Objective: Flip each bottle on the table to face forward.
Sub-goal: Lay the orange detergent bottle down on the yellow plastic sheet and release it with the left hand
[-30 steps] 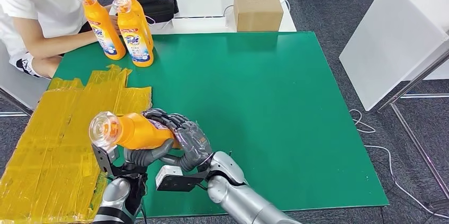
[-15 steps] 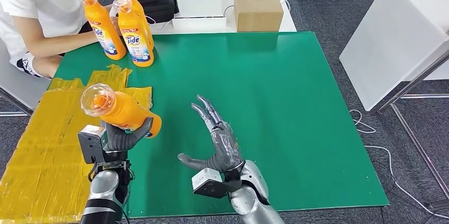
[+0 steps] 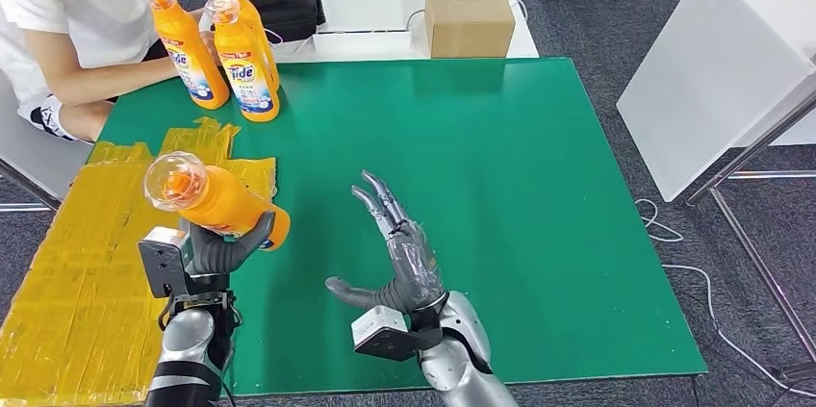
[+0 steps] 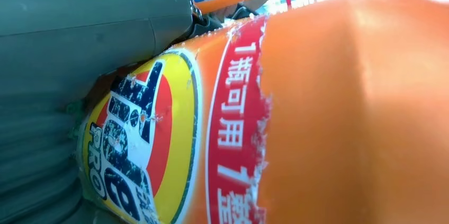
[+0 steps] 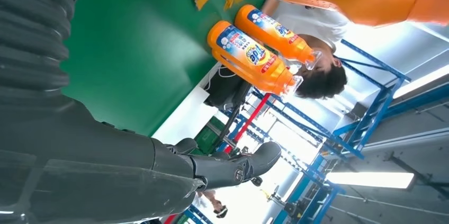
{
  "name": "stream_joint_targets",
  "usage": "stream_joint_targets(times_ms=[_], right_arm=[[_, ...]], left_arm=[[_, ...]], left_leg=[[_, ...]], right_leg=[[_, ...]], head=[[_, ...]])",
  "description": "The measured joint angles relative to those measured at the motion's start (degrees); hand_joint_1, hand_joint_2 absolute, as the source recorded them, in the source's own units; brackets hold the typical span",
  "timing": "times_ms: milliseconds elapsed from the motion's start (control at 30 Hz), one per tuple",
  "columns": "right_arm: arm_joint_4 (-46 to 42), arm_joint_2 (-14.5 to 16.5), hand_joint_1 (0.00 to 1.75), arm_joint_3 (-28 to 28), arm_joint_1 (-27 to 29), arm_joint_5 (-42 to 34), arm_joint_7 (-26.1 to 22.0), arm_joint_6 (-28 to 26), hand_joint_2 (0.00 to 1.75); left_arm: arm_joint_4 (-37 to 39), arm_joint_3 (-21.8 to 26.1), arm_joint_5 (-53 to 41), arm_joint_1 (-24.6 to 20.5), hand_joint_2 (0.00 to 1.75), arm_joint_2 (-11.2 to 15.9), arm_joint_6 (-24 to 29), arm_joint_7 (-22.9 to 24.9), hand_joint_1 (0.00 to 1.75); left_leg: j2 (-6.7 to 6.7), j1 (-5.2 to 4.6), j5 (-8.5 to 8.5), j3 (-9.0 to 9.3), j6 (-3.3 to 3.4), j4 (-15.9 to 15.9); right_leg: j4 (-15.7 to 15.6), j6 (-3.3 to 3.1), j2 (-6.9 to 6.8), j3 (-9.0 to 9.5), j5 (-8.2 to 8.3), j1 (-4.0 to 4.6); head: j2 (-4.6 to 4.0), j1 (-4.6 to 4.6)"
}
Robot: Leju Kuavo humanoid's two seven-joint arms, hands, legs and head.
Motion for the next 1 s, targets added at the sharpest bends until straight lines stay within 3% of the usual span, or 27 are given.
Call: stream_joint_targets(times_ms=[100,200,267,333,400,433,533,567,600,633,733,1000], right_arm=[[-3.0,-0.4,0.0,-1.7,1.2,-1.5,-0.1,-0.6,0.0],[-7.6,-1.1,0.0,-4.3,2.8,-4.6,-0.2,-0.4,0.0],[-10.6,-1.7,0.0,-6.3,3.8,-7.9,-0.6,0.5,0.87],[-13.4,-2.2,0.0,-8.5,4.8,-11.9,-1.3,1.8,1.75],[-15.6,-2.9,0.0,-10.7,5.5,-16.6,-1.8,3.6,1.75],[-16.2,-3.3,0.0,-11.8,5.7,-18.8,-2.1,4.7,1.75],[-16.6,-4.5,0.0,-14.5,5.6,-22.2,-3.1,7.0,1.75],[-16.6,-4.7,0.0,-15.2,5.6,-22.4,-3.4,7.4,1.75],[-16.6,-4.9,0.0,-15.7,5.6,-22.4,-3.6,7.7,1.75],[-16.5,-5.1,0.0,-16.1,5.5,-22.4,-3.7,7.9,1.75],[-16.4,-5.5,0.0,-16.5,5.2,-22.4,-3.9,8.0,1.75],[-16.1,-6.1,0.0,-16.8,5.1,-22.4,-3.9,8.0,1.75]], left_arm=[[0.2,0.3,-10.4,-0.2,1.75,0.0,11.1,0.2,1.75],[1.5,1.0,-25.8,-1.1,1.75,0.3,23.5,1.7,1.75],[2.8,2.9,-41.1,-2.0,1.75,0.4,28.4,3.4,1.75],[3.9,6.1,-57.2,-2.8,1.75,0.4,29.8,6.1,1.75],[6.3,7.7,-67.6,-4.1,1.75,2.1,30.0,13.7,1.75],[8.7,6.9,-70.4,-5.2,1.75,4.0,30.1,20.2,1.75],[17.1,-2.9,-73.2,-8.6,1.75,12.0,30.2,46.9,1.75],[19.4,-7.2,-73.4,-9.5,1.75,14.4,30.2,53.9,1.75],[21.5,-11.2,-73.4,-10.3,1.75,16.4,30.2,57.8,1.75],[23.5,-14.7,-73.5,-10.9,1.75,18.2,30.2,58.9,1.75],[28.4,-20.8,-73.6,-12.1,1.75,21.5,30.3,54.3,1.75],[34.3,-25.1,-73.5,-13.7,1.75,25.0,30.3,52.0,1.75]], left_leg=[[-0.01,-0.01,0.0,-0.01,0.0,0.0],[-0.03,-0.02,0.0,-0.01,0.0,0.0],[-0.03,-0.03,0.0,-0.01,0.0,0.0],[-0.01,-0.04,-0.01,0.0,0.01,0.0],[0.04,-0.05,-0.01,0.04,0.0,0.0],[0.09,-0.05,0.0,0.07,-0.02,0.0],[0.35,-0.01,0.03,0.1,-0.07,0.0],[0.36,0.01,0.04,0.09,-0.09,0.0],[0.3,0.03,0.06,0.08,-0.11,0.0],[0.25,0.05,0.07,0.07,-0.13,0.0],[0.28,0.08,0.08,0.04,-0.14,0.0],[0.21,0.03,0.08,0.02,-0.14,0.0]], right_leg=[[0.0,0.0,-0.01,0.0,0.0,-0.01],[0.0,0.0,-0.01,0.0,0.0,-0.03],[0.0,0.0,-0.01,0.01,0.0,-0.04],[0.0,0.0,0.0,0.01,0.0,-0.05],[0.0,0.0,0.04,-0.03,0.01,-0.04],[0.0,0.0,0.12,-0.06,0.02,-0.02],[0.0,-0.14,0.37,-0.1,0.14,0.03],[0.0,-0.18,0.38,-0.09,0.16,0.05],[0.1,-0.18,0.35,-0.08,0.15,0.06],[0.1,-0.19,0.33,-0.08,0.14,0.07],[0.1,-0.19,0.34,-0.08,0.14,0.06],[0.1,-0.19,0.28,-0.08,0.14,0.03]], head=[[0.0,0.01],[0.0,0.0],[0.0,0.0],[0.0,0.01],[0.0,0.01],[0.0,0.02],[0.0,-0.09],[0.0,-0.14],[0.0,-0.14],[0.0,-0.12],[0.0,-0.11],[0.0,-0.11]])
